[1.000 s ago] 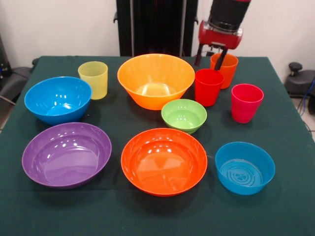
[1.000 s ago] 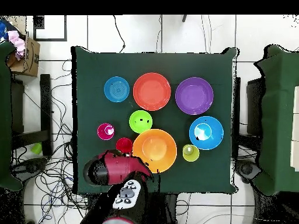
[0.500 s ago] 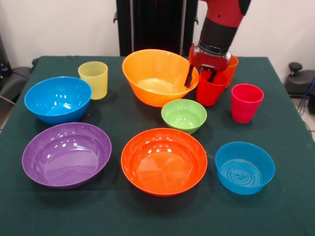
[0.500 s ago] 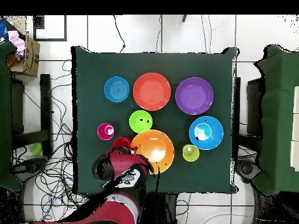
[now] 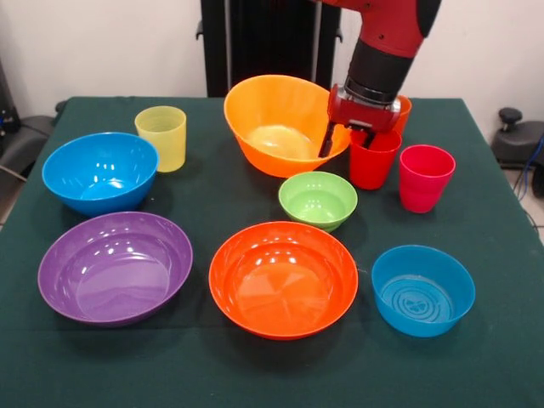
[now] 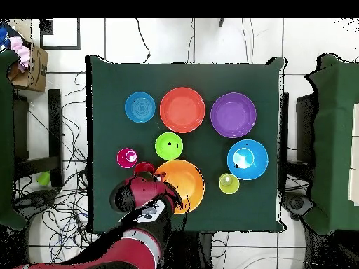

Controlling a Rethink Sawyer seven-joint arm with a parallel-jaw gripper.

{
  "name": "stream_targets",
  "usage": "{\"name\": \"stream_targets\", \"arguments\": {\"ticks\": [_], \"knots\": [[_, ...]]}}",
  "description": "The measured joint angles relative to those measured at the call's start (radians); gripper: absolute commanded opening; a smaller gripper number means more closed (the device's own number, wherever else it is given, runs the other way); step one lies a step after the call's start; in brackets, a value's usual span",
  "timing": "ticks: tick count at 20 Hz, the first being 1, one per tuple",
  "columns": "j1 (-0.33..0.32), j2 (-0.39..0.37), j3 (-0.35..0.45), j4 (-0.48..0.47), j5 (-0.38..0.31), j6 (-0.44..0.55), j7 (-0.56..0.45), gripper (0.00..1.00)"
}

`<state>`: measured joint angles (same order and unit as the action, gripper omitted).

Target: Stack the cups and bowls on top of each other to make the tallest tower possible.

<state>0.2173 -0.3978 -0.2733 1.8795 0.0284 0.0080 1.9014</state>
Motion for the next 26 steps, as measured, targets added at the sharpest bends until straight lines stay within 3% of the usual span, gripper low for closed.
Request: {"name": "stream_targets", "arguments": {"ticks": [16, 26], "knots": [[-0.006, -0.163, -0.005, 0.001, 0.007, 0.139, 0.0, 1.0], [-0.001, -0.164, -0.006, 0.001, 0.012, 0.138, 0.0, 1.0]]}}
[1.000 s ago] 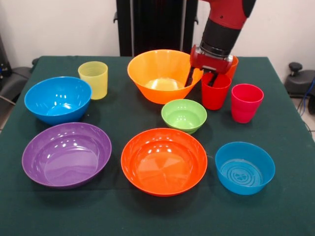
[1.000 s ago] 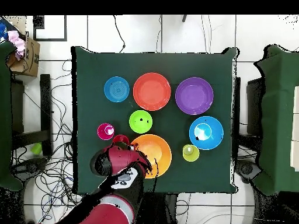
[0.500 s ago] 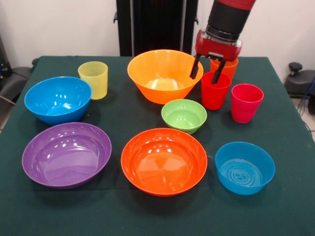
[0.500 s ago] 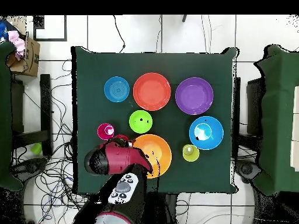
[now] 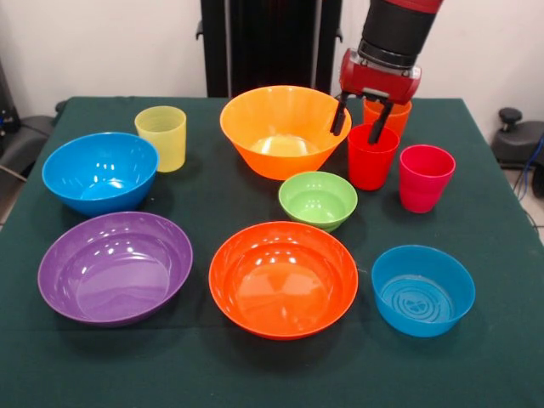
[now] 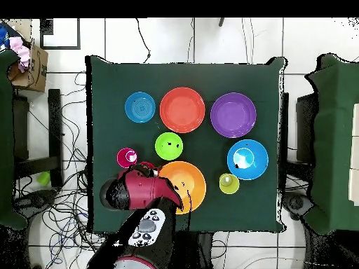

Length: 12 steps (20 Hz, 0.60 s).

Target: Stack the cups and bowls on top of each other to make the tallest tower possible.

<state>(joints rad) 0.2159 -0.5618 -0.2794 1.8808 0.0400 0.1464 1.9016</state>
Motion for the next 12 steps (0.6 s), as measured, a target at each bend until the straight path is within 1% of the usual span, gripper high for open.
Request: {"name": "stream_targets", "arguments": {"ticks": [6, 12], "knots": [[0.025, 0.018, -0.014, 0.005, 0.0, -0.011, 0.007, 1.0], [0.026, 0.018, -0.014, 0.028, 0.001, -0.021, 0.007, 1.0]]}}
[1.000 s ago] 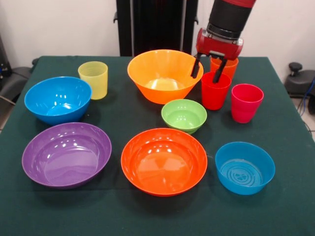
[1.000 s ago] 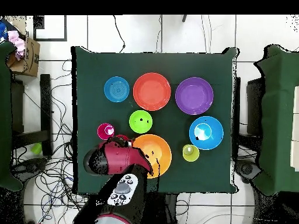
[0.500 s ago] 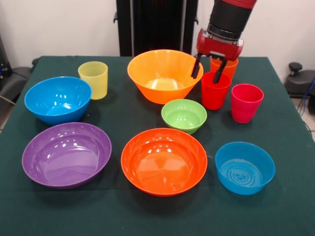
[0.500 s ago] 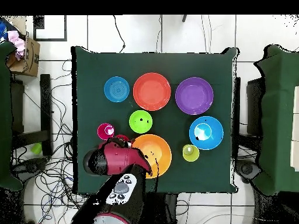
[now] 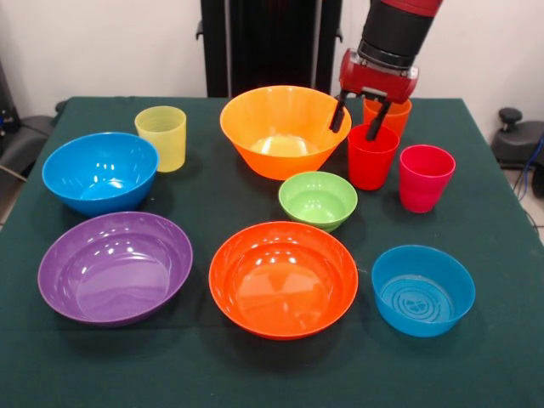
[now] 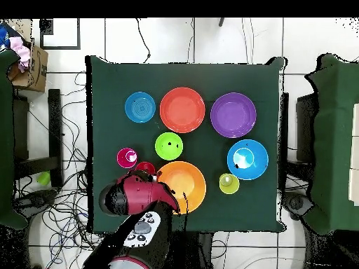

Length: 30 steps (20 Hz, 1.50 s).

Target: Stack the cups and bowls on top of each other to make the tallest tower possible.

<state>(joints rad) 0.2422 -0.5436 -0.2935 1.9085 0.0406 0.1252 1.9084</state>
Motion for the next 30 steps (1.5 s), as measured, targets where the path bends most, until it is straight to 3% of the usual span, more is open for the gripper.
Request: {"name": "stream_targets", "arguments": {"ticks": [8, 21, 28, 29, 30], "knots": [[-0.003, 0.006, 0.0, 0.017, 0.0, -0.016, 0.0, 1.0], [-0.02, 0.141, 0.002, 0.02, 0.001, -0.227, 0.024, 1.0], [-0.019, 0.15, 0.002, 0.026, 0.001, -0.272, 0.06, 1.0], [-0.019, 0.15, 0.001, 0.027, 0.001, -0.273, 0.073, 0.0], [-0.019, 0.148, 0.001, 0.028, 0.001, -0.273, 0.076, 0.0]]}}
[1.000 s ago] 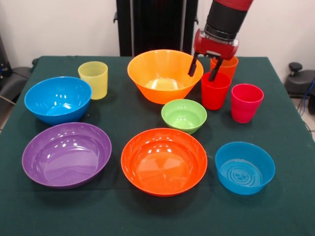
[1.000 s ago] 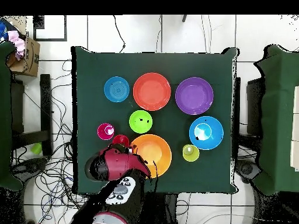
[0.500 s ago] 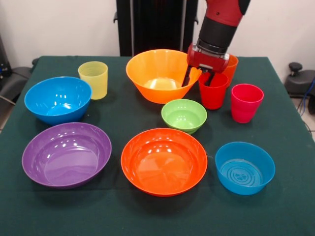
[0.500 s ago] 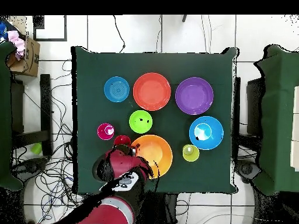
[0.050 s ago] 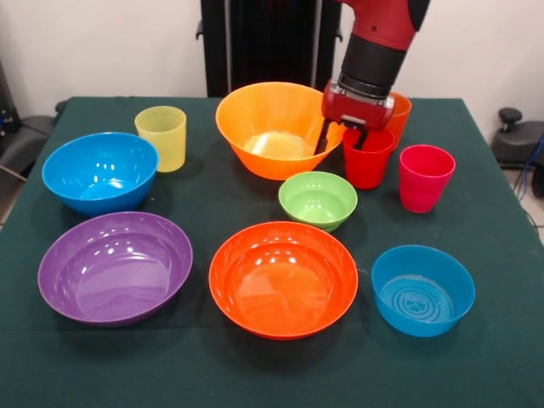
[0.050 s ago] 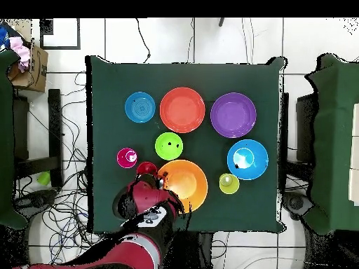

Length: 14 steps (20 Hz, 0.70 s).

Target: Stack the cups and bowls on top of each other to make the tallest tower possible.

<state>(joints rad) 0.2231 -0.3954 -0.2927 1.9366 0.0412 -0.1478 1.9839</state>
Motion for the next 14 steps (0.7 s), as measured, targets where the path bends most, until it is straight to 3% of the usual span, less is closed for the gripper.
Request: {"name": "stream_targets", "arguments": {"ticks": [14], "knots": [[-0.001, -0.009, -0.002, 0.004, 0.0, -0.001, 0.016, 0.0]]}}
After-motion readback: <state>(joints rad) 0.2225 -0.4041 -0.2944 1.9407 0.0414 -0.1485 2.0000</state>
